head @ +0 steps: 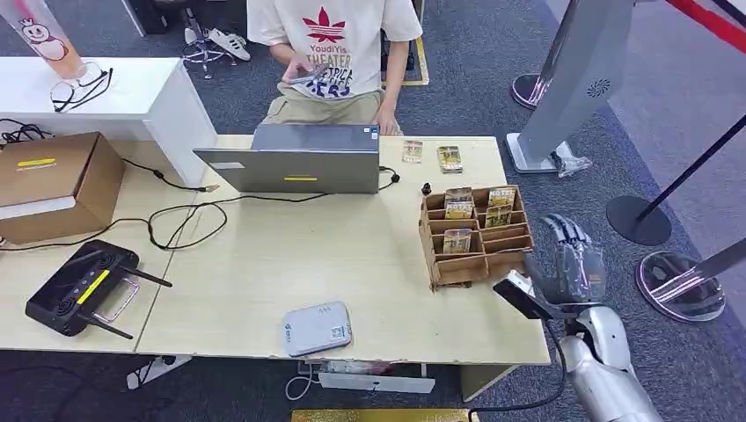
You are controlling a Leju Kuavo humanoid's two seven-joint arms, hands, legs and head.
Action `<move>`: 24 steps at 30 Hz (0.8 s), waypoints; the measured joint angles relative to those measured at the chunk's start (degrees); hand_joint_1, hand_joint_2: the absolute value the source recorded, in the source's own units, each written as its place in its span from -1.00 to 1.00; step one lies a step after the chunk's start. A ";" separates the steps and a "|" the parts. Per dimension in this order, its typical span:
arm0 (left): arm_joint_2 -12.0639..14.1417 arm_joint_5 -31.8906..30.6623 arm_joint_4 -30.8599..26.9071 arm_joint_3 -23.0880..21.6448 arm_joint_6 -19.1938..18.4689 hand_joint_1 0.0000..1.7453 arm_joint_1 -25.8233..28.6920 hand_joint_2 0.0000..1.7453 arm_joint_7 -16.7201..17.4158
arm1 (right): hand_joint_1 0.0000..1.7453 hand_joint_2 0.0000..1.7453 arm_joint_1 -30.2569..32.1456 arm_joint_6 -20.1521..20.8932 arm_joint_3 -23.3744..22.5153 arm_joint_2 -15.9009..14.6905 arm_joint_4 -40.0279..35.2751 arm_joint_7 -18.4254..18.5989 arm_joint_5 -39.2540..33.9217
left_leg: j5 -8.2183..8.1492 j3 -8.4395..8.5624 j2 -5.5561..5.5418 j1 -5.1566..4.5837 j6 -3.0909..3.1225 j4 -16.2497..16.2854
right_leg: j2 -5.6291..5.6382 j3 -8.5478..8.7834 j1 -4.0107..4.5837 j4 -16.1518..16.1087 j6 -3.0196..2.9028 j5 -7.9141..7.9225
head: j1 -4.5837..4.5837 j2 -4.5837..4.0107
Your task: Pass the card to the sensor for recognition and then transmit it.
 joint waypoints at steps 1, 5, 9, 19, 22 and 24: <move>0.00 0.00 0.00 0.00 0.00 -1.00 0.00 -1.00 0.00 | -0.30 1.00 0.06 0.02 -0.06 0.00 0.00 0.02 0.00 | 0.00 0.00 0.00 0.00 0.00 0.00 | 0.00 0.00 0.00 0.00 0.00 0.00 | 0.00 0.00; 0.00 0.00 0.00 0.00 -0.22 -1.00 -0.02 -1.00 -0.09 | -0.32 1.00 0.25 0.31 -0.11 0.07 0.02 0.02 0.17 | 0.00 0.00 0.00 0.00 0.00 0.00 | 0.00 0.00 0.00 0.00 0.00 0.00 | 0.00 0.00; 0.04 0.02 0.00 0.00 -0.31 -1.00 -0.02 -1.00 -0.17 | -0.30 1.00 0.27 0.59 -0.11 0.11 0.09 0.09 0.48 | 0.00 0.00 0.00 0.00 0.00 0.00 | 0.00 0.00 0.00 0.00 0.00 0.00 | 0.00 0.00; 0.20 0.07 0.00 0.00 -0.48 -1.00 -0.03 -1.00 -0.31 | -0.38 1.00 0.04 2.69 0.00 0.15 0.33 1.44 3.69 | 0.00 -0.01 0.00 0.00 0.00 0.00 | 0.00 0.00 0.00 0.00 0.00 0.00 | 0.00 0.00; 0.20 0.13 0.00 0.00 -0.48 -1.00 -0.03 -1.00 -0.31 | -0.40 1.00 -0.25 3.15 0.07 0.20 0.33 1.64 4.31 | 0.00 -0.01 0.00 0.00 0.00 0.00 | -0.01 0.01 0.00 0.00 0.00 0.00 | 0.00 0.00; 0.22 0.18 0.00 0.00 -0.59 -1.00 -0.03 -1.00 -0.31 | -0.38 1.00 -0.44 3.56 0.13 0.28 0.35 1.92 4.39 | 0.00 -0.01 0.00 0.00 0.00 0.00 | -0.01 0.01 0.00 0.00 0.00 0.00 | 0.00 0.00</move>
